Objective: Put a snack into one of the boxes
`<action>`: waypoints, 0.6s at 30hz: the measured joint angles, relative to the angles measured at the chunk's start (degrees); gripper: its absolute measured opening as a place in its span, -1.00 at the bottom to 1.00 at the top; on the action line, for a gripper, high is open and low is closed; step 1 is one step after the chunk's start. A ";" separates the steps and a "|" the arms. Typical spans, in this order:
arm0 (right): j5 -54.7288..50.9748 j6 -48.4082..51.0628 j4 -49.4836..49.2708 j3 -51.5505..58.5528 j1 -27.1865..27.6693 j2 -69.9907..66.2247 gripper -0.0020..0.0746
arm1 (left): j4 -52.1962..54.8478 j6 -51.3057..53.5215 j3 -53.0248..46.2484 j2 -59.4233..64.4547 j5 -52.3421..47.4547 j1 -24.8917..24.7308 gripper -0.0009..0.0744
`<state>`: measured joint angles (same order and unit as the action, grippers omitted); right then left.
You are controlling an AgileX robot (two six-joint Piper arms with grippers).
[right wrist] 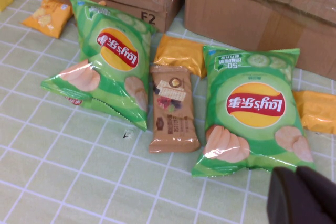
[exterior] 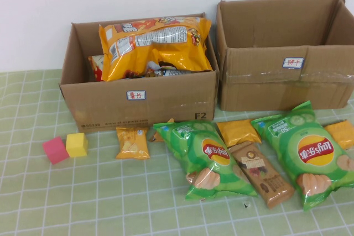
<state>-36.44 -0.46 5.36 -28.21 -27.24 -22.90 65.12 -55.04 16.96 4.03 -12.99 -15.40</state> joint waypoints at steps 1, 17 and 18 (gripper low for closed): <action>0.00 0.00 0.00 0.00 0.00 0.00 -0.93 | -0.23 0.00 -0.92 -1.73 -0.42 0.12 -0.96; 0.00 0.00 -0.72 0.09 0.00 0.00 -0.93 | -58.97 46.78 -17.59 -4.88 -6.31 4.80 -0.96; 0.12 0.00 -0.95 0.09 0.00 0.00 -0.93 | -61.04 47.98 -17.72 -4.88 -5.63 6.39 -0.96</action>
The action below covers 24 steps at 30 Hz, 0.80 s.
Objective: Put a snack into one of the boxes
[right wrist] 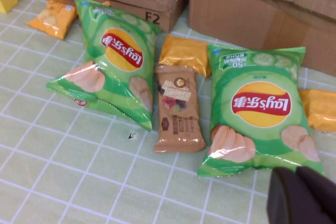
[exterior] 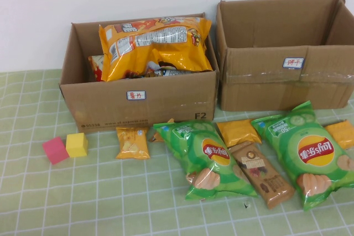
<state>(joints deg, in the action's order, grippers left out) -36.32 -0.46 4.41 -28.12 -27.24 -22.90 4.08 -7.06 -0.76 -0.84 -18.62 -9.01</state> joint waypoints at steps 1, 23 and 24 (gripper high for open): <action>0.00 0.00 0.01 0.00 0.00 0.00 -0.93 | -1.67 1.49 -0.07 0.00 0.31 1.35 -0.96; 0.00 0.00 -0.12 0.00 0.00 0.00 -0.93 | -9.84 10.23 -0.26 0.00 -0.21 8.17 -0.96; 0.00 0.00 -0.12 0.00 0.00 0.00 -0.93 | -9.84 10.23 -0.26 0.00 -0.21 8.17 -0.96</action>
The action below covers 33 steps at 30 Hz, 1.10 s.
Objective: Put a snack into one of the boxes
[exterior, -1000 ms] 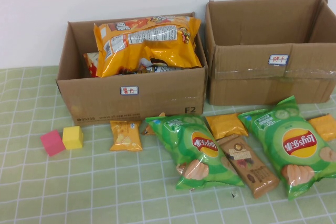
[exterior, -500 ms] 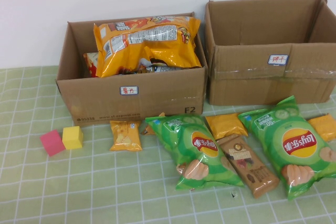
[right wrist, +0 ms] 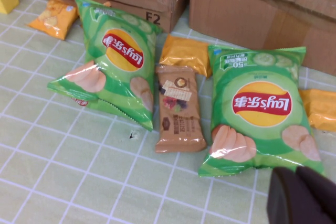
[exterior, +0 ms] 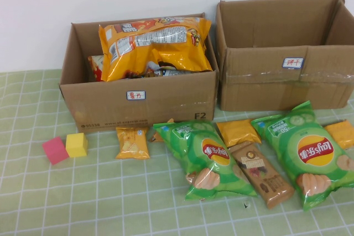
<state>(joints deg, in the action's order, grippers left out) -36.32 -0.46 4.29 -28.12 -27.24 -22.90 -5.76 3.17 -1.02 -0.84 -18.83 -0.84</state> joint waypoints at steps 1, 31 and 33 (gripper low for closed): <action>0.00 0.00 0.00 0.00 0.00 0.00 -0.93 | 0.00 0.00 0.00 0.00 0.00 0.00 -0.96; 7.76 0.10 -2.83 12.52 11.89 10.24 -0.94 | -0.24 0.83 0.00 0.00 0.00 -0.08 -0.96; 10.41 0.10 -2.91 16.84 16.68 14.86 -0.94 | -0.24 0.83 0.00 0.00 0.00 -0.08 -0.96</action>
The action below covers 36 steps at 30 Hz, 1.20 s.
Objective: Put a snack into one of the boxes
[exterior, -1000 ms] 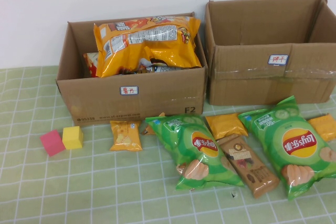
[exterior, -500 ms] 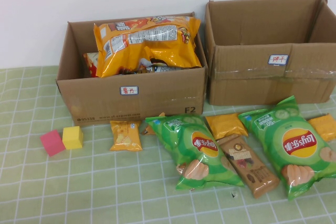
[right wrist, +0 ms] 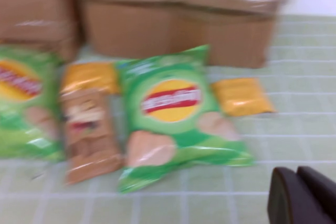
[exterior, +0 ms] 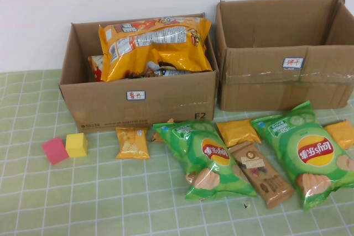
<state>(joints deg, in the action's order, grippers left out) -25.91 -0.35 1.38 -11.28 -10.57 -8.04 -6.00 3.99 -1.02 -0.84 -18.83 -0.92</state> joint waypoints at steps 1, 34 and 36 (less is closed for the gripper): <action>1.14 0.00 0.00 1.76 2.03 1.77 -0.94 | 0.10 0.00 0.00 0.00 0.00 0.00 -0.96; 6.32 -10.58 0.56 12.54 8.29 8.52 -0.95 | 0.20 0.00 0.10 0.00 0.00 0.00 -0.96; 6.32 -10.58 0.56 12.54 8.29 8.52 -0.95 | 0.20 0.00 0.10 0.00 0.00 0.00 -0.96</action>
<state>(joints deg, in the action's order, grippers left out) -19.59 -10.93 1.94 1.26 -2.28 0.49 -5.80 3.99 -0.92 -0.84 -18.83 -0.92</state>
